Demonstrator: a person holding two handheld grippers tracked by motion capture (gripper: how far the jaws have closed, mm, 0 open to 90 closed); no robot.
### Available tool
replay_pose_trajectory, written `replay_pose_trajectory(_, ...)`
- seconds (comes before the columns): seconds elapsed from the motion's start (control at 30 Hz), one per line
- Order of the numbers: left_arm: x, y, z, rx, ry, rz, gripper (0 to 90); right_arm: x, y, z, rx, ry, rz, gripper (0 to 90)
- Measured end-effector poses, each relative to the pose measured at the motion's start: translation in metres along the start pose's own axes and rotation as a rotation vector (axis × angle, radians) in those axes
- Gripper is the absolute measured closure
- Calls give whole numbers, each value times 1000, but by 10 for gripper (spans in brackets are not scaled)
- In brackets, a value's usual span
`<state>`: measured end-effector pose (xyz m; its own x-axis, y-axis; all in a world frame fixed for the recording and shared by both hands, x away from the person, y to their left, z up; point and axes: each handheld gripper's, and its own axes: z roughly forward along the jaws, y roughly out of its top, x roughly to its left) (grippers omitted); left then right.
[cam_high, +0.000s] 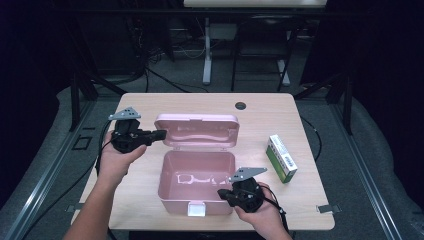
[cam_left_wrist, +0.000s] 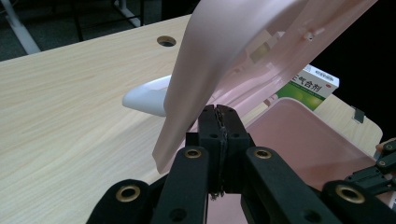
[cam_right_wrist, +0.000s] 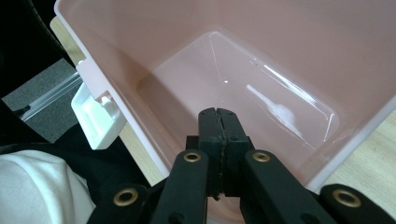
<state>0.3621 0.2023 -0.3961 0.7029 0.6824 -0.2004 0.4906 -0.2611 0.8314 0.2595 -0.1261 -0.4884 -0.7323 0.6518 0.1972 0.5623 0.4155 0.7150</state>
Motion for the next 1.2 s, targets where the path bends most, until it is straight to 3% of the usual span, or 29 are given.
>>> replay_pose_trajectory(0.63, 8, -6, 10, 19, 10, -17, 896, 1, -1, 9, -9, -27, -8, 900)
replay_pose_trajectory(1.2, 16, -43, 26, 95, 32, -38, 861, 0, -1, 9, -13, -25, 7, 900)
